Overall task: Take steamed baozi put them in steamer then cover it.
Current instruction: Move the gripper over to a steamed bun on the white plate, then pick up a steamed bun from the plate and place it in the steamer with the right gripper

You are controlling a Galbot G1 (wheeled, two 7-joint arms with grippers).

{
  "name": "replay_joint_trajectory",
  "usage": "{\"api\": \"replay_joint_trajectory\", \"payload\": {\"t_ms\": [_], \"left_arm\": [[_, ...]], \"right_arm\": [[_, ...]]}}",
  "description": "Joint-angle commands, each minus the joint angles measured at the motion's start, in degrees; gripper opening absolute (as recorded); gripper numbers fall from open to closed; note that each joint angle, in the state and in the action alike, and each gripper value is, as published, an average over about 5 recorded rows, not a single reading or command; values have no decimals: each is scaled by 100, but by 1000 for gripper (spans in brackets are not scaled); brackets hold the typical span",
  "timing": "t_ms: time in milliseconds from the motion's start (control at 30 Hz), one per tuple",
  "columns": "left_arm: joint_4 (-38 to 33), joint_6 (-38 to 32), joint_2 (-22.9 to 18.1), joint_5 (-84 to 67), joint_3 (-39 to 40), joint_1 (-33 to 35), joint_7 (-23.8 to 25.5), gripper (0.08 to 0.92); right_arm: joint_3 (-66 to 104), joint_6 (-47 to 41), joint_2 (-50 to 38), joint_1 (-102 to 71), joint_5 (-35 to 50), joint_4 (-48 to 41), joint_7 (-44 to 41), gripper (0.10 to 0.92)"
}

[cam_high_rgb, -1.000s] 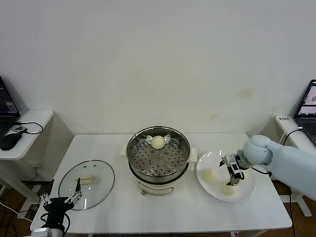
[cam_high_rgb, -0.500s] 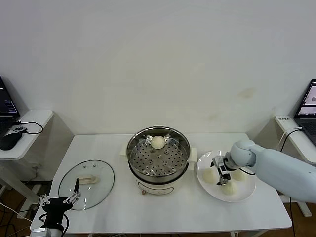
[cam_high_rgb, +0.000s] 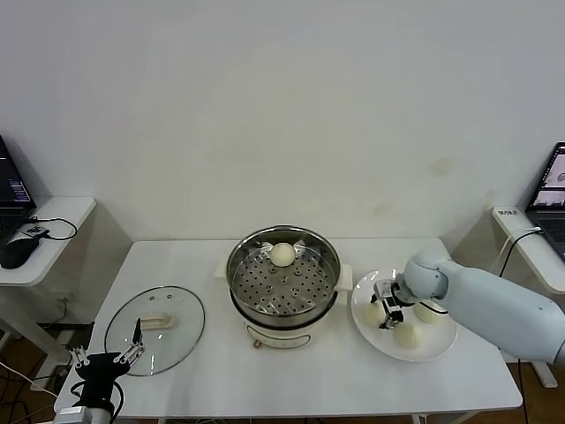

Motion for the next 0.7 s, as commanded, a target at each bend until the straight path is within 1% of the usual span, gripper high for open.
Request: {"api": "replay_joint_trajectory", "payload": {"t_ms": [33, 200, 333, 433, 567, 700], "left_arm": [[-5, -1, -2, -4, -2, -1, -2, 823], [-17, 0, -14, -12, -3, -16, -4, 823], [-32, 2, -8, -20, 18, -46, -3, 823], [-42, 5, -12, -19, 55, -75, -4, 823], [-49, 5, -3, -18, 107, -99, -3, 823], [-68, 3, 22, -25, 124, -111, -3, 823]], "right_arm": [[23, -13, -132, 169, 37, 139, -74, 613], [-57, -58, -619, 837, 382, 624, -251, 603], [-317, -154, -1110, 1624, 873, 1135, -391, 602], [-756, -252, -1317, 2371, 1243, 1437, -453, 602], [-1407, -476, -1250, 3556, 1762, 1663, -411, 602], [-1833, -781, -812, 4329, 2304, 1739, -242, 607]]}}
